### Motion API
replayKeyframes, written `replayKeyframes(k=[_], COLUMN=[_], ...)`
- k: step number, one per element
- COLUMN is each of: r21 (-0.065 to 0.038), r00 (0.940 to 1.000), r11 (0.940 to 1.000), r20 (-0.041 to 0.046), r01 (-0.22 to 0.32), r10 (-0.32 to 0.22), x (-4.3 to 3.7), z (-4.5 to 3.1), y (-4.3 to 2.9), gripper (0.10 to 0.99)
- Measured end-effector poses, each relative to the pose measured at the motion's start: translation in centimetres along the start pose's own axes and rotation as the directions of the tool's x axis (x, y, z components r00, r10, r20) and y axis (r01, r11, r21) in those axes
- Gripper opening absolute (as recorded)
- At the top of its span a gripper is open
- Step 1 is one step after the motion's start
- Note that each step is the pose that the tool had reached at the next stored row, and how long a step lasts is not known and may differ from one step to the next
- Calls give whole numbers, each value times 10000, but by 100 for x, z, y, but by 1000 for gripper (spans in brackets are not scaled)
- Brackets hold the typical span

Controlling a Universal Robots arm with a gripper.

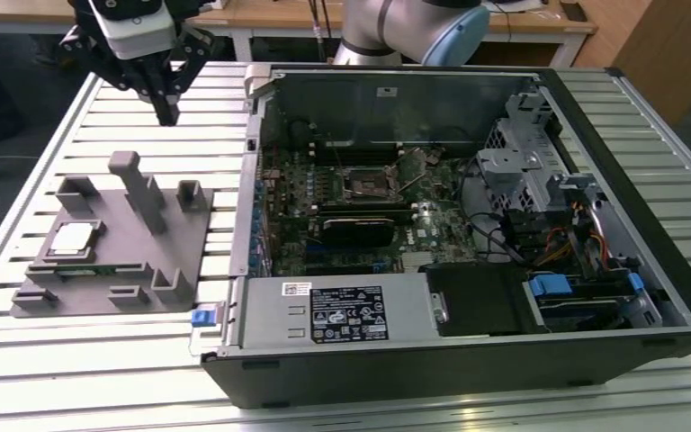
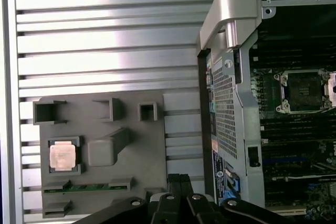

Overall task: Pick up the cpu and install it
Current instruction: 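Reach for the cpu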

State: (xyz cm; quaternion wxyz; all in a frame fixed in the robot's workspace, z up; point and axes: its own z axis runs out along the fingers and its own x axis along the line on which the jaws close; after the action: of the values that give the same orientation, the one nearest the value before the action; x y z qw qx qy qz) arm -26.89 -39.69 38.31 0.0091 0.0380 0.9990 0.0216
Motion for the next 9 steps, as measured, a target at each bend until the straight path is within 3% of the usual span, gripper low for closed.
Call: replayKeyframes(k=[9], r21=[1], r00=[10000], r11=[10000], r20=[-4], r01=[1], r10=[-1], x=[73], z=[4], y=[-2], gripper=[106])
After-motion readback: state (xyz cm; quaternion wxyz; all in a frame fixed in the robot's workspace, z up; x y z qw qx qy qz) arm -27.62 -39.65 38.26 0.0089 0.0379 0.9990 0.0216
